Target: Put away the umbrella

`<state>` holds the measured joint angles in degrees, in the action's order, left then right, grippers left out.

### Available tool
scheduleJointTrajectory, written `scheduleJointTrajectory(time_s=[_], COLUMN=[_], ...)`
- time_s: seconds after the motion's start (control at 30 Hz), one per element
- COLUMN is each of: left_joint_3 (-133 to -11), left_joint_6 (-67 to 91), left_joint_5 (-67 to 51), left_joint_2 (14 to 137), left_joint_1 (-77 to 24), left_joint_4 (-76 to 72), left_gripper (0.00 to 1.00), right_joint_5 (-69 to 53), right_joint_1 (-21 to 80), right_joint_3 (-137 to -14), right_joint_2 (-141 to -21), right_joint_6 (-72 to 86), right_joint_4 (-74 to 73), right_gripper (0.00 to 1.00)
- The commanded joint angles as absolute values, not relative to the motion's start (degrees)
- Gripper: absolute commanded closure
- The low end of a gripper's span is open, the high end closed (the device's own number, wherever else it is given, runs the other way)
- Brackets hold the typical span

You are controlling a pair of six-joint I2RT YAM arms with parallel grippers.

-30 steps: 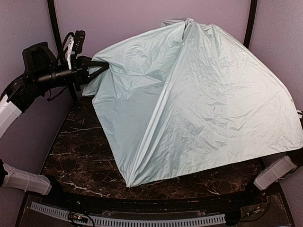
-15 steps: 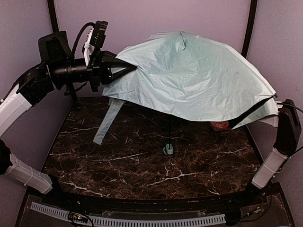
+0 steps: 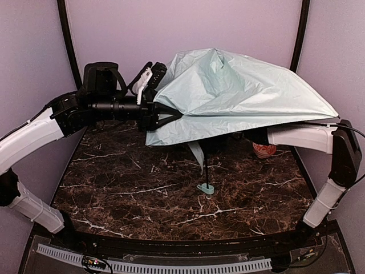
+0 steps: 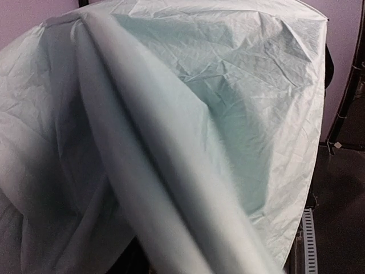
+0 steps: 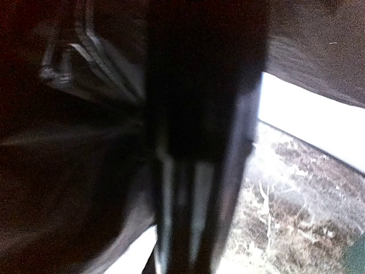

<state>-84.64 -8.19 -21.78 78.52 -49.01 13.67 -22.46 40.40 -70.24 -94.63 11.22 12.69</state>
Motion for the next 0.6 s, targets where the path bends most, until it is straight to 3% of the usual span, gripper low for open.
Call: scheduleJointTrajectory(time_s=[0.0, 0.1, 0.2, 0.37, 0.57], left_joint_3=[-81.9, -78.87, -76.05, -73.41, -71.26], left_joint_6=[-7.62, -7.8, -8.24, -11.36, -9.69], left_joint_5=[-20.94, -25.49, -28.2, -28.25, -20.61], left_joint_2=[77.18, 72.37, 67.12, 61.39, 56.83], left_joint_1=[-47.46, -47.46, -47.46, -47.46, -46.86], left_joint_4=[9.09, 7.97, 6.72, 9.68, 6.63], left_gripper=[0.47, 0.28, 0.18, 0.08, 0.06], right_joint_5=[-31.29, -30.8, -30.69, -30.87, -33.69], right_joint_1=[45.24, 43.63, 40.52, 33.7, 32.53], right_joint_3=[-69.74, -68.45, -66.7, -63.67, -63.22], right_joint_2=[-92.01, -91.71, -90.08, -89.23, -87.24], right_joint_6=[-0.71, 1.17, 3.63, 7.3, 2.1], right_joint_4=[23.51, 25.37, 28.1, 31.64, 28.89], right_gripper=[1.0, 1.0, 1.0, 1.0, 1.0])
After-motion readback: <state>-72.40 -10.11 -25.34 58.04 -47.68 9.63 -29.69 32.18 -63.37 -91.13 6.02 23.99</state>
